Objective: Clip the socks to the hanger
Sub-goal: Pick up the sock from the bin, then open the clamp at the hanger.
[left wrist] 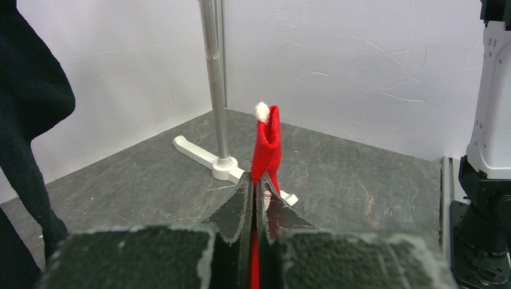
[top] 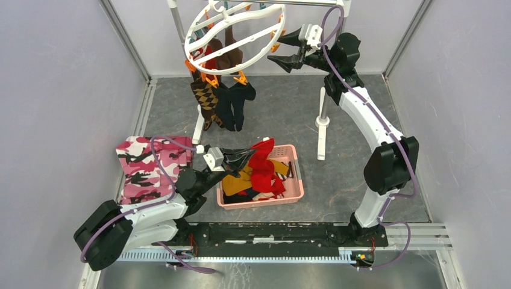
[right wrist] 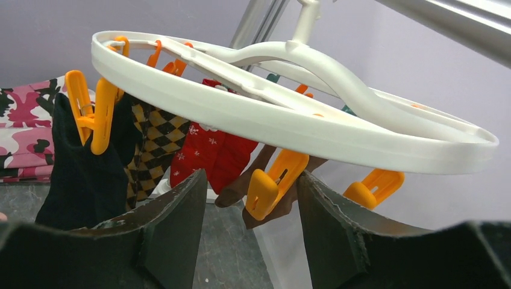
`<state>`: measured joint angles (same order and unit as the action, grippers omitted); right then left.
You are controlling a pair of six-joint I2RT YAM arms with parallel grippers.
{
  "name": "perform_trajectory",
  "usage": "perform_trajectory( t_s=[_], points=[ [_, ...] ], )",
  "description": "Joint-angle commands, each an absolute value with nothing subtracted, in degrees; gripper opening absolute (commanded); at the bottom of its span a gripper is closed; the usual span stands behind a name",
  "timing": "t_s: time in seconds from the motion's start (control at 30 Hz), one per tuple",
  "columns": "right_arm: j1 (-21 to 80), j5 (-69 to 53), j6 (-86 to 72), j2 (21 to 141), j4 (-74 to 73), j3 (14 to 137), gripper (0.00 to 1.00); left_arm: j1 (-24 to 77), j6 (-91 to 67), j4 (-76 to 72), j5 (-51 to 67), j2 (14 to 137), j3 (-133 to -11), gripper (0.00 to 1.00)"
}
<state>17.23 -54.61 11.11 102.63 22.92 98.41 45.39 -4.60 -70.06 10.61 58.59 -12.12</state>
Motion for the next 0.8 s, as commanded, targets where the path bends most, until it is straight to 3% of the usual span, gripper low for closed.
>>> perform_trajectory(
  t_s=[0.0,0.77],
  points=[
    [17.5,-52.8,8.1,103.4,26.3,101.4,0.63,45.2,-2.7,-71.4,10.6,57.7,-13.2,0.02],
    [17.7,-53.3,5.2,104.5,28.7,104.0,0.62,45.2,-3.8,-71.2,12.0,58.2,-14.4,0.02]
  ],
)
